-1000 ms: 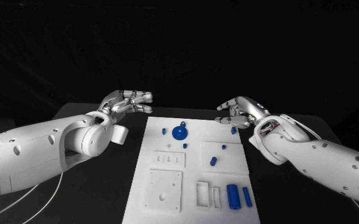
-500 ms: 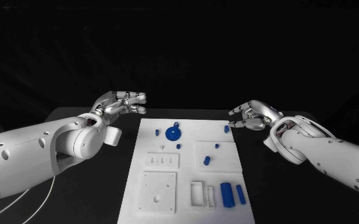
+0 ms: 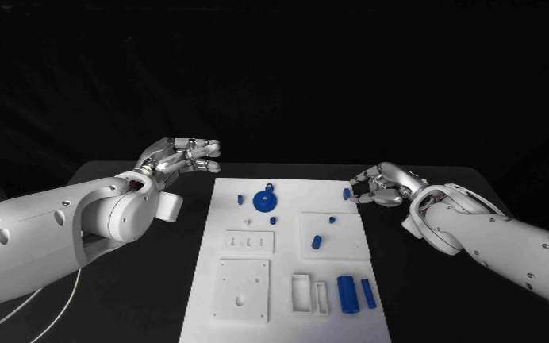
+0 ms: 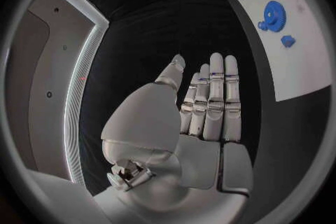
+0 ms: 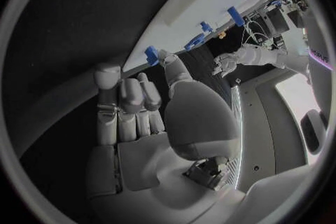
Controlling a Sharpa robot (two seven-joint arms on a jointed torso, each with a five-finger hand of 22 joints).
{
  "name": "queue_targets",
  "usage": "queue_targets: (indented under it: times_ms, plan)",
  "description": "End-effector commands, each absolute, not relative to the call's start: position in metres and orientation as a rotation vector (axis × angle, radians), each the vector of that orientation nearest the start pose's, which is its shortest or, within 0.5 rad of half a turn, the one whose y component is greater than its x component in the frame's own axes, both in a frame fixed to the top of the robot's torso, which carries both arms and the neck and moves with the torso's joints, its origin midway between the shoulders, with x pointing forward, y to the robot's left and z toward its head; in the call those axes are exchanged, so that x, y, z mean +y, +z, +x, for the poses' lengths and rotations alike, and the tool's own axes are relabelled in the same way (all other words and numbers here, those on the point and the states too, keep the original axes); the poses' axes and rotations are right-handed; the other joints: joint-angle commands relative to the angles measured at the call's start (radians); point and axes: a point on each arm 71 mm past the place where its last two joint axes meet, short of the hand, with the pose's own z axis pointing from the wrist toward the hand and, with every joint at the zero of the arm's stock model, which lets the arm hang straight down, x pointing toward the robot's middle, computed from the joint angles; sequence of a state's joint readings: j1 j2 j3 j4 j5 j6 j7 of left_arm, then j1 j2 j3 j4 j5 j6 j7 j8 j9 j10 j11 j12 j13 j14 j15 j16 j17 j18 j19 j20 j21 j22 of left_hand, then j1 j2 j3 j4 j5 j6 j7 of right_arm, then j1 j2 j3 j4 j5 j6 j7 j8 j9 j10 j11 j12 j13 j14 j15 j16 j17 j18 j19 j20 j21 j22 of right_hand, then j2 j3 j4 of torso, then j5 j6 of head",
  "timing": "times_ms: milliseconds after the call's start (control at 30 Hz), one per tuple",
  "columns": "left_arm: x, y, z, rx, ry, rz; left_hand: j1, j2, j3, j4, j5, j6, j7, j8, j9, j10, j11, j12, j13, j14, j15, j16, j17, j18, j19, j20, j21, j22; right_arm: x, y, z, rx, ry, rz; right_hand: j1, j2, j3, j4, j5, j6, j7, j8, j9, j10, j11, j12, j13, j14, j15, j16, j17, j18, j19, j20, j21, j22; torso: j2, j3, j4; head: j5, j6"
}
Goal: Assemble the parts on the task board
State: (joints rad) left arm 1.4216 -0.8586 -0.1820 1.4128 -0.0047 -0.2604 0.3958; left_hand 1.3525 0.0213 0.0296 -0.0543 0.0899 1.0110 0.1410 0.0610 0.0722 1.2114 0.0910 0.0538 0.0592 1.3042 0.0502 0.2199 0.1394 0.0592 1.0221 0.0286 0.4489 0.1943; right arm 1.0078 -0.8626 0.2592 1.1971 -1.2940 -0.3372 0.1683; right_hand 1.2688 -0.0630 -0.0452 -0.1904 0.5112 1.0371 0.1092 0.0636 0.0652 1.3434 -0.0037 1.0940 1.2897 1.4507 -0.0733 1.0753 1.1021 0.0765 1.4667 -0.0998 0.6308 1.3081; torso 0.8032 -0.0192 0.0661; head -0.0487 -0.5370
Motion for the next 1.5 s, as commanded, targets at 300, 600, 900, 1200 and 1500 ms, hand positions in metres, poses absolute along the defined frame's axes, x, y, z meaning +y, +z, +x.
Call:
queue_targets:
  times_ms: [300, 600, 900, 1200, 1500]
  plan:
    - [0.251, -0.122, 0.526, 1.371, -1.481, -0.950, 0.001, 0.004, 0.000, -0.003, -0.004, 0.000, -0.001, 0.002, -0.001, -0.003, 0.004, 0.004, 0.001, -0.007, -0.002, -0.006, -0.001, -0.005, 0.003, 0.001, -0.001, 0.000, -0.317, -0.205, 0.530, 1.545, 0.663, 0.154, 0.006, 0.004, -0.012, 0.007, -0.002, -0.009, -0.002, -0.001, -0.001, -0.006, 0.003, -0.002, -0.001, -0.002, 0.004, -0.001, 0.002, 0.006, 0.035, 0.010, -0.006, 0.072, 0.003, 0.0017, 0.0027, -0.001, -0.003]
    - [0.251, -0.122, 0.526, 1.372, -1.480, -0.951, 0.001, 0.004, 0.000, -0.003, -0.004, 0.000, -0.001, 0.002, -0.001, -0.003, 0.004, 0.004, 0.001, -0.007, -0.002, -0.006, -0.001, -0.005, 0.003, 0.001, -0.001, 0.000, -0.314, -0.211, 0.531, 1.555, 0.665, 0.161, 0.005, 0.016, -0.005, 0.007, -0.014, -0.003, -0.003, -0.001, 0.000, -0.004, 0.002, 0.002, 0.002, -0.001, 0.004, 0.001, 0.005, 0.006, 0.036, 0.010, -0.002, 0.073, 0.002, 0.0017, 0.0057, -0.001, -0.006]
    - [0.250, -0.123, 0.526, 1.375, -1.479, -0.951, 0.001, 0.004, 0.000, -0.003, -0.004, 0.000, -0.001, 0.002, -0.001, -0.003, 0.004, 0.004, 0.001, -0.007, -0.002, -0.006, -0.001, -0.005, 0.003, 0.001, -0.001, 0.000, -0.311, -0.215, 0.531, 1.562, 0.680, 0.177, -0.007, 0.064, 0.078, 0.000, -0.183, 0.021, -0.007, -0.002, -0.001, -0.004, -0.001, 0.006, 0.005, -0.001, 0.002, 0.005, 0.010, 0.004, 0.037, 0.007, 0.001, 0.074, 0.002, 0.0023, 0.0038, 0.001, -0.009]
    - [0.250, -0.123, 0.526, 1.376, -1.478, -0.951, 0.002, 0.005, 0.001, -0.003, -0.004, -0.001, -0.001, 0.002, -0.001, -0.005, 0.004, 0.004, 0.001, -0.007, -0.002, -0.006, -0.001, -0.004, 0.002, 0.001, 0.002, 0.000, -0.311, -0.216, 0.531, 1.567, 0.686, 0.180, -0.027, 0.044, 0.187, -0.002, -0.236, 0.032, -0.009, -0.001, -0.001, -0.002, -0.001, 0.010, 0.007, 0.000, 0.002, 0.006, 0.014, 0.004, 0.036, 0.007, 0.004, 0.074, 0.001, 0.0019, 0.0042, 0.005, -0.011]
    - [0.250, -0.123, 0.526, 1.378, -1.476, -0.953, 0.003, 0.005, 0.002, -0.004, -0.003, -0.002, 0.000, 0.002, -0.001, -0.007, 0.005, 0.004, 0.001, -0.007, -0.002, -0.006, -0.001, -0.004, 0.002, 0.001, 0.003, 0.000, -0.311, -0.216, 0.532, 1.561, 0.698, 0.197, -0.019, 0.056, 0.257, -0.012, -0.334, 0.107, -0.028, -0.001, 0.003, 0.001, -0.010, 0.013, 0.011, 0.001, -0.007, 0.007, 0.017, -0.004, 0.034, -0.001, 0.012, 0.076, 0.001, 0.0014, 0.0039, 0.004, -0.012]
